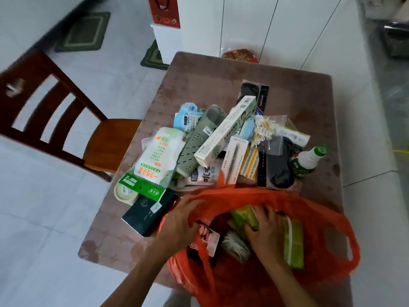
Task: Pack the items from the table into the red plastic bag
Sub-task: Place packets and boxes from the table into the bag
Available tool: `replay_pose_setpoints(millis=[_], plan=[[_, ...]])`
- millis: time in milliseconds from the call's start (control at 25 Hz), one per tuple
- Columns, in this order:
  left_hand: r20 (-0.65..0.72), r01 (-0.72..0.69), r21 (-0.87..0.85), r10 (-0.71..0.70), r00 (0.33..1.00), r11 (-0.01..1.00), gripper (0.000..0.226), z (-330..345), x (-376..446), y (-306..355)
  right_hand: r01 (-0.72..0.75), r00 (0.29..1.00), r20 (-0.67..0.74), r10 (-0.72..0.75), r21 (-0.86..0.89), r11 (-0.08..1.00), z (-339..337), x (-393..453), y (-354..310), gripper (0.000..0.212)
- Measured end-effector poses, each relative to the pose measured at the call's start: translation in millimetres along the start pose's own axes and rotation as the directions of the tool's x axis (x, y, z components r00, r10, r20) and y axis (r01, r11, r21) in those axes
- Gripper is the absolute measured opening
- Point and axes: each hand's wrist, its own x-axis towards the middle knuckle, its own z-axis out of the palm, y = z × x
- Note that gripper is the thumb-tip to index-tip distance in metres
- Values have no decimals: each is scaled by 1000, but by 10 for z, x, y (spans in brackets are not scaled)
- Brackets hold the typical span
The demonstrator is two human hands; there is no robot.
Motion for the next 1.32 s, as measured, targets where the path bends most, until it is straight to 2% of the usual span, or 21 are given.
replay_pose_setpoints(millis=[80,120,160,200,240,280,360,400,440,520,600,720,800,880,960,1040,1080,1160,1200,1240,1320], plan=[[47,-58,-73,61,997,996,50,-87,-51,9,37,998,44,-35,-47,998,86,-64,-22,68],[1,-18,-119,19,1000,993,44,-159,-41,26,71,996,59,-69,-38,997,87,-87,-29,65],[-120,60,-163,-80,990,985,42,-237,12,-18,94,994,61,-93,-17,995,54,-93,-20,60],[-270,163,-161,-203,941,973,43,-334,105,-105,92,995,48,-92,16,996,-10,-90,-7,54],[-382,274,-82,-284,879,958,49,-443,224,-233,67,997,38,-69,57,996,-94,-102,3,48],[-404,371,81,-310,861,925,60,-548,363,-369,35,999,29,-38,92,995,-181,-146,3,43],[-271,405,397,-317,909,824,87,-631,592,-608,-17,999,37,12,125,992,-320,-287,-36,39],[-211,403,453,-343,915,795,86,-627,665,-679,-34,998,52,28,131,991,-379,-358,-78,38],[-203,413,436,-360,911,799,72,-643,722,-681,-47,997,61,39,138,989,-423,-411,-105,37],[-335,417,303,-314,888,857,33,-751,752,-602,-58,998,37,52,173,983,-522,-476,-146,32],[-464,334,229,-199,863,914,29,-907,595,-404,-131,991,23,130,289,948,-689,-554,-234,33],[-556,106,130,-16,831,986,21,-1070,156,140,-239,969,113,218,645,726,-1024,-563,-513,36],[-527,-126,143,183,830,982,21,-952,-164,614,-267,964,243,109,867,420,-1220,-480,-754,50],[-388,-386,135,407,827,912,27,-612,-330,871,-365,931,365,19,923,121,-1276,-362,-895,80],[-132,-554,111,565,815,825,29,-230,-329,917,-403,909,397,126,914,31,-1242,-241,-886,85],[118,-545,140,532,838,827,43,0,-255,842,-405,884,371,285,912,68,-1217,-196,-758,83],[136,-481,212,462,877,851,46,54,-187,745,-396,874,351,336,915,74,-1221,-212,-658,86],[14,-224,411,240,971,884,38,49,-3,513,-365,873,289,393,921,133,-1342,-289,-459,87],[-47,-59,504,96,994,862,38,33,79,393,-316,893,210,398,922,222,-1413,-329,-372,79],[-58,58,553,-32,998,831,46,18,143,306,-224,936,89,340,897,382,-1494,-355,-344,72],[-15,158,548,-179,984,821,77,-1,231,170,70,995,-96,-2,715,696,-1538,-347,-420,74]])
